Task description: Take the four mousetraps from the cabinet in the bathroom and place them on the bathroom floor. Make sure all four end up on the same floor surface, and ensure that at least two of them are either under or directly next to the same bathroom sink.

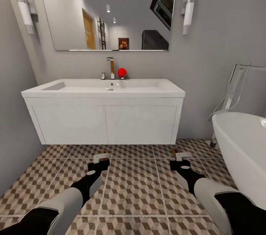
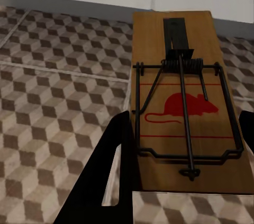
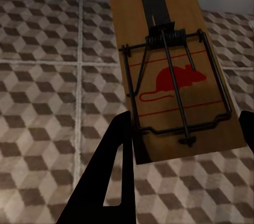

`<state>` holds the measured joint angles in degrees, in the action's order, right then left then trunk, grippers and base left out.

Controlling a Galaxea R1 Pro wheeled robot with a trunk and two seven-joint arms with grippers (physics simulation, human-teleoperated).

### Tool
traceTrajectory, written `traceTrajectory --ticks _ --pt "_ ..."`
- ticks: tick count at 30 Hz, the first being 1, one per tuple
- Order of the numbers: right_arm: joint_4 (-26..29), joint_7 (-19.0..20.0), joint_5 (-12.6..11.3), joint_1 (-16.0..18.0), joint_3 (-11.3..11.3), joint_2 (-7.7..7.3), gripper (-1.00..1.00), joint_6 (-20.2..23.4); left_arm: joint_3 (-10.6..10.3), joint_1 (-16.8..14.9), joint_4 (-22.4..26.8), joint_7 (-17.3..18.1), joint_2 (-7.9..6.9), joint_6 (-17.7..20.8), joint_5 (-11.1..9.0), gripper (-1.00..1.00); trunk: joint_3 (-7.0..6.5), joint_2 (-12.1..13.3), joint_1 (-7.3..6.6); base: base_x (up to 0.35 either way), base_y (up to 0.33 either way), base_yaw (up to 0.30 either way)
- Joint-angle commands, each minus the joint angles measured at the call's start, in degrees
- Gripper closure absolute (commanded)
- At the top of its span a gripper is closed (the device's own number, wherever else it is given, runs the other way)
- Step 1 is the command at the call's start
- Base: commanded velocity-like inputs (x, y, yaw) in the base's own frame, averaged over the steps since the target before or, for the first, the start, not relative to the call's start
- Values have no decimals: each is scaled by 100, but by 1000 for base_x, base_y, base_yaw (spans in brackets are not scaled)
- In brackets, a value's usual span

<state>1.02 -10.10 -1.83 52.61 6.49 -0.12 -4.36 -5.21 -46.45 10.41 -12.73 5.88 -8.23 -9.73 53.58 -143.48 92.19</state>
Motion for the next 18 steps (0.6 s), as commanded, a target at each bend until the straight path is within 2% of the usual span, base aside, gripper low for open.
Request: traceTrajectory --ticks 1,18 --pt "-6 -11 -17 4 45 -7 100 -14 -55 -4 -4 -28 -4 -21 -55 100 6 -2 0 46 0 0" --pt "-6 7 -20 4 53 13 100 -11 -58 -4 -20 63 -44 42 -56 100 6 -2 0 5 0 0"
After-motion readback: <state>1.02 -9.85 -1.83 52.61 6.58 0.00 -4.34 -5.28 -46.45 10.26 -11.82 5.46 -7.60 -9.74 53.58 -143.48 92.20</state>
